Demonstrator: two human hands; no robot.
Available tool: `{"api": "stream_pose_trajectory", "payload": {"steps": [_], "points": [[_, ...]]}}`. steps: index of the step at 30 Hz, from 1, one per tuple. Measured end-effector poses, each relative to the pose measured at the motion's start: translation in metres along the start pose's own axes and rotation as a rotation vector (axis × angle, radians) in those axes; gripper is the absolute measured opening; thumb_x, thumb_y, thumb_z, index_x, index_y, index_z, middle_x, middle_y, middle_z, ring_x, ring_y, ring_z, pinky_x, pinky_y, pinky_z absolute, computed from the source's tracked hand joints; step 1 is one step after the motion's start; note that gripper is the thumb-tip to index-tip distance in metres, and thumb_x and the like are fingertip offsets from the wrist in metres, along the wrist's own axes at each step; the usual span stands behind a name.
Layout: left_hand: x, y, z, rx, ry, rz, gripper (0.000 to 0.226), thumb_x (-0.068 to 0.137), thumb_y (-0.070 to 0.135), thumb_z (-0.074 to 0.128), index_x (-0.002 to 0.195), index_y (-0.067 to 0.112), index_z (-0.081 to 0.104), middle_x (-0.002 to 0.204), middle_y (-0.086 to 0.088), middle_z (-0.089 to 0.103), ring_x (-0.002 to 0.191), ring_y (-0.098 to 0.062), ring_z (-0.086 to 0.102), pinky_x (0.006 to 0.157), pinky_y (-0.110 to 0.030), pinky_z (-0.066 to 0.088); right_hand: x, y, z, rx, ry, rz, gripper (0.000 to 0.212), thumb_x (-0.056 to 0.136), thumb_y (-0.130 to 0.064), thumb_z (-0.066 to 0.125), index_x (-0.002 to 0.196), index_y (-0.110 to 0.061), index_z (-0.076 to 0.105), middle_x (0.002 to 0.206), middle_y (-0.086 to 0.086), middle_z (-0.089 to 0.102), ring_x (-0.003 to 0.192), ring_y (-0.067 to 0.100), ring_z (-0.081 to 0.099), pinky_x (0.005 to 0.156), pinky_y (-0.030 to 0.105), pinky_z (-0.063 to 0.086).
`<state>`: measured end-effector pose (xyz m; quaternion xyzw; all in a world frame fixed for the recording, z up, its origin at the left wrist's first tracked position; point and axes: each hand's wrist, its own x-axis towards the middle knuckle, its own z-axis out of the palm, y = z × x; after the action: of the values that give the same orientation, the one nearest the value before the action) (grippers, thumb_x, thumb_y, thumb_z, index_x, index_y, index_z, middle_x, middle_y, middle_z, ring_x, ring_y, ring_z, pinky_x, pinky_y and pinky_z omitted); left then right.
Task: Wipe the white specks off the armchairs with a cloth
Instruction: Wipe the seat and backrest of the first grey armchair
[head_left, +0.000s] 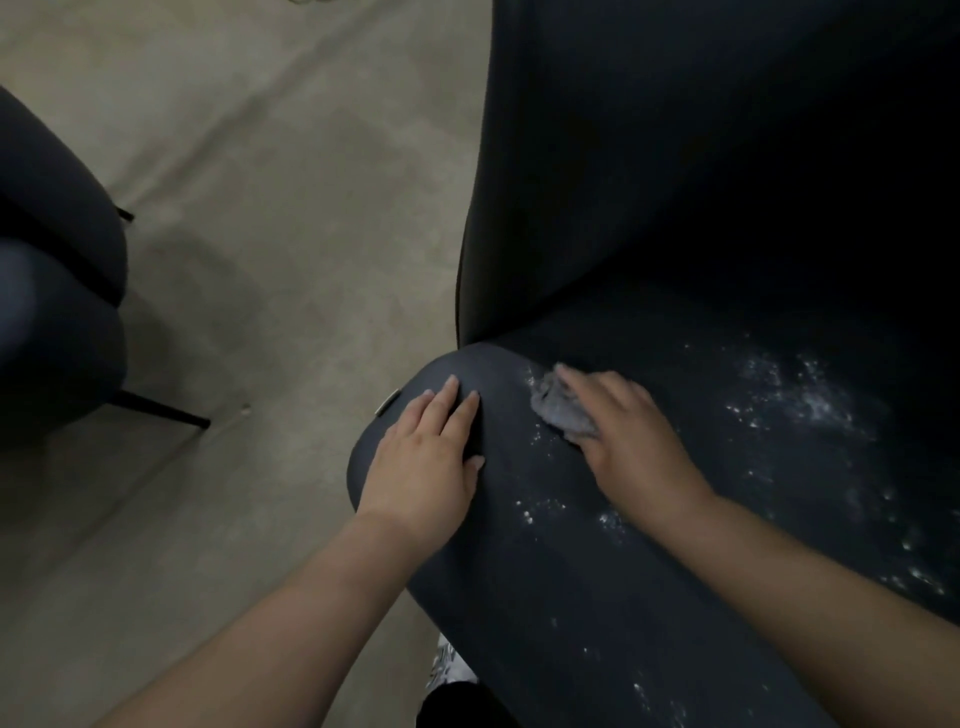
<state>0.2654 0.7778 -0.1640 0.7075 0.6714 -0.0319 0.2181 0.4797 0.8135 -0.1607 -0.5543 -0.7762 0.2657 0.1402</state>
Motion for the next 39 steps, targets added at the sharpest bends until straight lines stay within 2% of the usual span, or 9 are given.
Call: {"api": "stream_pose_trajectory", "payload": {"steps": [5,9,12,15,19,24,31,35,39], "points": [[-0.001,-0.002,0.004,-0.034,0.027,0.003,0.065,0.098,0.043,0.040,0.153,0.032,0.007,0.162,0.007,-0.001,0.148,-0.018,0.002,0.118,-0.036,0.013,0.007,-0.001,-0.020,-0.238,0.070,0.096,0.048,0.082,-0.050,0.063,0.126,-0.031,0.059,0.119,0.002,0.048,0.110,0.024,0.045,0.092,0.043,0.040],[-0.001,-0.005,0.005,-0.039,0.037,0.026,0.065,0.099,0.044,0.039,0.154,0.031,0.007,0.162,0.006,0.000,0.148,-0.018,0.002,0.118,-0.034,0.009,-0.001,-0.006,-0.007,-0.231,0.024,0.034,0.038,0.083,-0.031,0.069,0.121,-0.030,0.065,0.110,0.004,0.056,0.100,0.024,0.052,0.085,0.037,0.042],[0.000,-0.007,0.005,-0.042,0.048,0.046,0.064,0.099,0.043,0.040,0.154,0.031,0.009,0.162,0.005,0.000,0.148,-0.019,0.002,0.118,-0.033,0.008,0.018,-0.002,-0.008,0.023,0.194,0.118,0.030,0.087,-0.020,0.060,0.116,-0.020,0.068,0.095,-0.004,0.054,0.088,0.008,0.054,0.077,0.020,0.043],[0.000,-0.008,0.007,-0.051,0.060,0.055,0.063,0.099,0.042,0.040,0.153,0.031,0.010,0.162,0.005,0.000,0.148,-0.019,0.001,0.118,-0.033,0.006,0.055,-0.006,-0.005,-0.056,0.186,0.052,0.035,0.089,-0.011,0.062,0.121,-0.022,0.066,0.110,0.009,0.058,0.099,0.028,0.053,0.084,0.033,0.045],[-0.004,-0.013,0.009,-0.069,0.063,0.040,0.062,0.099,0.041,0.040,0.153,0.033,0.011,0.162,0.004,-0.001,0.147,-0.018,0.000,0.118,-0.033,0.006,0.035,-0.020,0.011,-0.115,-0.020,-0.064,0.043,0.078,0.000,0.068,0.114,-0.023,0.070,0.112,0.005,0.062,0.095,0.031,0.052,0.080,0.040,0.048],[-0.004,-0.015,0.009,-0.060,0.058,0.038,0.062,0.099,0.040,0.040,0.153,0.032,0.012,0.162,0.003,0.000,0.148,-0.018,0.001,0.118,-0.032,0.006,-0.025,-0.021,0.006,-0.169,-0.123,-0.135,0.042,0.081,-0.055,0.059,0.117,-0.036,0.066,0.129,-0.004,0.053,0.113,0.019,0.045,0.092,0.036,0.036],[-0.003,-0.012,0.007,-0.056,0.045,0.028,0.062,0.098,0.039,0.042,0.153,0.031,0.014,0.162,0.003,0.003,0.148,-0.019,0.003,0.118,-0.034,0.009,0.014,-0.018,0.006,-0.209,-0.078,-0.229,0.029,0.074,-0.012,0.079,0.101,-0.020,0.074,0.101,0.011,0.063,0.089,0.035,0.059,0.072,0.042,0.051],[-0.003,-0.012,0.009,-0.050,0.049,0.021,0.061,0.098,0.039,0.041,0.153,0.031,0.014,0.162,0.003,0.003,0.147,-0.019,0.003,0.119,-0.036,0.010,0.056,-0.003,0.004,-0.158,0.094,-0.023,0.050,0.086,-0.017,0.066,0.135,-0.019,0.053,0.116,0.017,0.056,0.104,0.037,0.050,0.087,0.046,0.046],[-0.005,-0.010,0.011,-0.053,0.051,0.008,0.062,0.098,0.038,0.041,0.153,0.031,0.014,0.162,0.003,0.003,0.148,-0.019,0.003,0.119,-0.035,0.010,0.030,-0.015,0.016,-0.130,0.046,-0.045,0.045,0.083,-0.016,0.071,0.126,-0.016,0.061,0.109,0.013,0.058,0.099,0.033,0.052,0.083,0.039,0.048]]}}
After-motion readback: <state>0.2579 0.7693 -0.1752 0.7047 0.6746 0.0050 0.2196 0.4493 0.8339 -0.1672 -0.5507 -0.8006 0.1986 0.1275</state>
